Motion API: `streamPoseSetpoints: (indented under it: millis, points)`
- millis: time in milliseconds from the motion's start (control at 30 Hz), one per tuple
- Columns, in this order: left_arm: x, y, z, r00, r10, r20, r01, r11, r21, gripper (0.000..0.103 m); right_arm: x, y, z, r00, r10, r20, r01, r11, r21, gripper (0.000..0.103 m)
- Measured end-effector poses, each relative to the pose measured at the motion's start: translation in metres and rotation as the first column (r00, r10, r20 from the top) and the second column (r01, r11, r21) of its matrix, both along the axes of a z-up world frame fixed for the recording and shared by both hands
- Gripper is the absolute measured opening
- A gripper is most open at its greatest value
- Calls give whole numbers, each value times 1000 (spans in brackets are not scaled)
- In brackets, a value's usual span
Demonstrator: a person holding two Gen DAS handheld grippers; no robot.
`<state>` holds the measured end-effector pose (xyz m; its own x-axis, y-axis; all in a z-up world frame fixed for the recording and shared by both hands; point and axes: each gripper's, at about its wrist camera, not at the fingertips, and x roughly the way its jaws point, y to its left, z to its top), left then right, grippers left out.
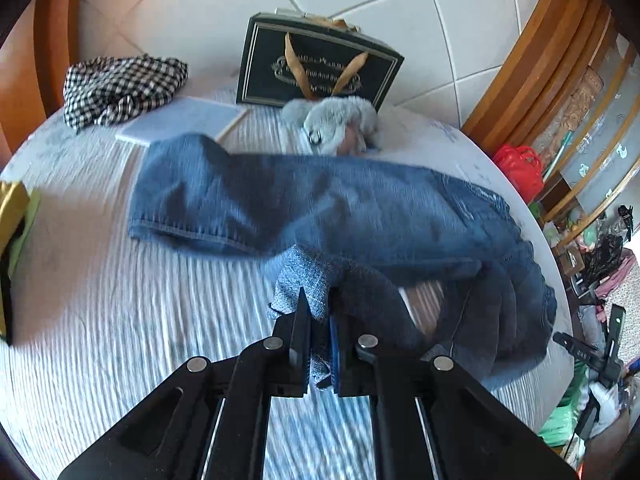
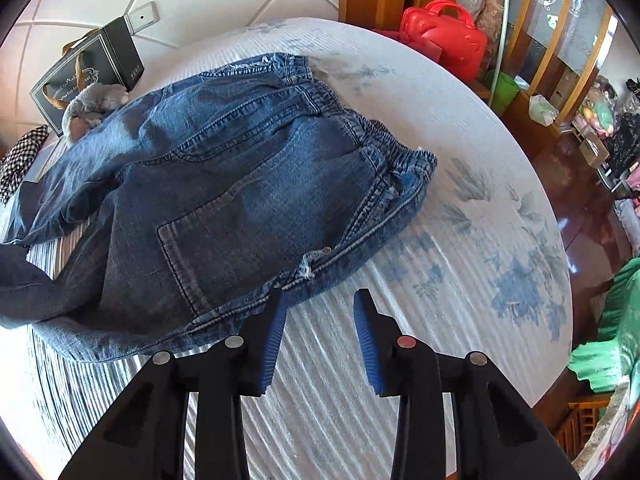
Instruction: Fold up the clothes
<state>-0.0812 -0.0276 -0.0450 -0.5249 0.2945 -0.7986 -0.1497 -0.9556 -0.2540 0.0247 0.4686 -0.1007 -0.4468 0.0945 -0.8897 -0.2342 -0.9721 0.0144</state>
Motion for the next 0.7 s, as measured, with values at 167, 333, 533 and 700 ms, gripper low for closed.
streamPoseSetpoints:
  millis: [167, 333, 533, 700]
  points:
    - [-80, 31, 9, 999, 45, -22, -45, 999, -23, 8, -15, -19, 22, 988, 141, -60, -140, 990, 13, 52]
    - [-146, 55, -13, 998, 60, 17, -57, 989, -133, 46, -37, -19, 16, 988, 155, -28, -154, 988, 20, 62]
    - [-109, 11, -17, 999, 55, -1, -54, 982, -183, 58, -30, 17, -5, 1000, 29, 8, -29, 1000, 1, 63]
    - [-60, -20, -46, 997, 57, 42, -48, 978, -201, 63, -15, 44, -8, 997, -73, -2, 73, 997, -31, 78]
